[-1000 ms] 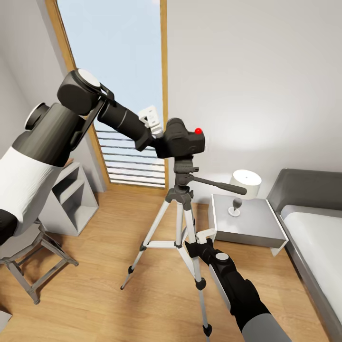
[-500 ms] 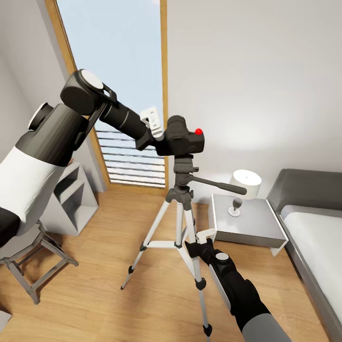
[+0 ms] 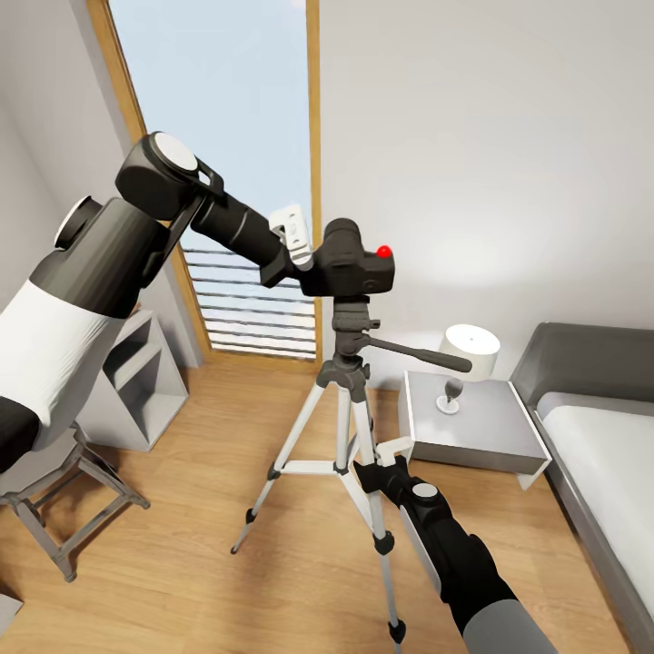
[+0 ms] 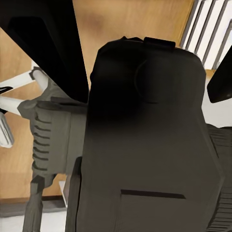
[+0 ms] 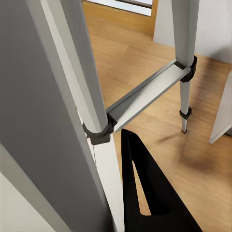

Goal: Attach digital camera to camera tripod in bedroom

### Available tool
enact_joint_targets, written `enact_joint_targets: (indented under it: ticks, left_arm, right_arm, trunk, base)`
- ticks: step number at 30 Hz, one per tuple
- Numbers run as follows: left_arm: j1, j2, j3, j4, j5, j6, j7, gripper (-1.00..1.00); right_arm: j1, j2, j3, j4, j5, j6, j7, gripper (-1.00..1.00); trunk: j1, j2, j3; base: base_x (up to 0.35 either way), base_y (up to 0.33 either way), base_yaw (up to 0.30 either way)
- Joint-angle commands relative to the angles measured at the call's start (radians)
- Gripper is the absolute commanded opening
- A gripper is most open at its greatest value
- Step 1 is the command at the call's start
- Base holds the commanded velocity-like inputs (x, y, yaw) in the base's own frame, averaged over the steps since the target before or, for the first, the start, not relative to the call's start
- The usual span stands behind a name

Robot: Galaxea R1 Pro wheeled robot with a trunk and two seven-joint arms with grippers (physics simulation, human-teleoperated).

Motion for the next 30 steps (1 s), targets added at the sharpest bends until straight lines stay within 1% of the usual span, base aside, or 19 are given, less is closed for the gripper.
enact_joint_targets:
  ticks: [1, 8, 9, 11, 12, 16, 21, 30]
  left_arm:
    - [-0.001, 0.001, 0.0, -0.001, -0.007, 0.003, -0.008, -1.0]
    - [-0.001, 0.001, 0.01, 0.0, -0.003, -0.011, -0.01, -1.0]
    - [-0.001, 0.001, 0.025, 0.001, -0.001, -0.013, -0.015, -1.0]
    - [-0.001, 0.001, 0.039, 0.0, -0.001, -0.013, -0.017, -1.0]
    - [-0.001, 0.001, 0.054, 0.001, -0.001, -0.014, -0.019, -1.0]
    - [-0.001, 0.001, 0.077, 0.001, 0.0, -0.014, -0.021, -1.0]
    - [-0.001, 0.001, 0.085, 0.002, 0.0, -0.014, -0.021, -1.0]
    - [-0.001, 0.0, 0.086, 0.006, 0.003, -0.013, -0.022, -1.0]
  right_arm:
    - [-0.001, 0.001, -0.001, -0.002, 0.005, 0.005, 0.005, -1.0]
    - [-0.001, 0.0, -0.001, -0.002, 0.005, 0.005, 0.005, -1.0]
    - [-0.001, 0.0, -0.001, -0.002, 0.005, 0.005, 0.005, -1.0]
    - [-0.001, 0.0, -0.001, -0.002, 0.005, 0.005, 0.005, -1.0]
    - [-0.001, 0.0, -0.001, -0.002, 0.005, 0.005, 0.005, -1.0]
    - [-0.001, 0.0, -0.001, -0.002, 0.005, 0.005, 0.005, -1.0]
    - [-0.001, 0.0, -0.001, -0.002, 0.005, 0.005, 0.005, -1.0]
    - [-0.001, 0.001, -0.001, -0.002, 0.005, 0.005, 0.005, -1.0]
  trunk:
    - [0.001, -0.002, -0.002]
    - [0.001, -0.002, -0.002]
    - [0.001, -0.002, -0.002]
    - [0.001, -0.002, -0.002]
    - [0.001, -0.002, -0.002]
    - [0.001, -0.002, -0.002]
    - [0.001, -0.002, -0.002]
    - [0.001, -0.002, -0.002]
  base:
    - [0.0, 0.0, 0.0]
    - [0.0, 0.0, 0.0]
    - [0.0, 0.0, 0.0]
    - [0.0, 0.0, 0.0]
    - [0.0, 0.0, 0.0]
    - [0.0, 0.0, 0.0]
    - [0.0, 0.0, 0.0]
    - [0.0, 0.0, 0.0]
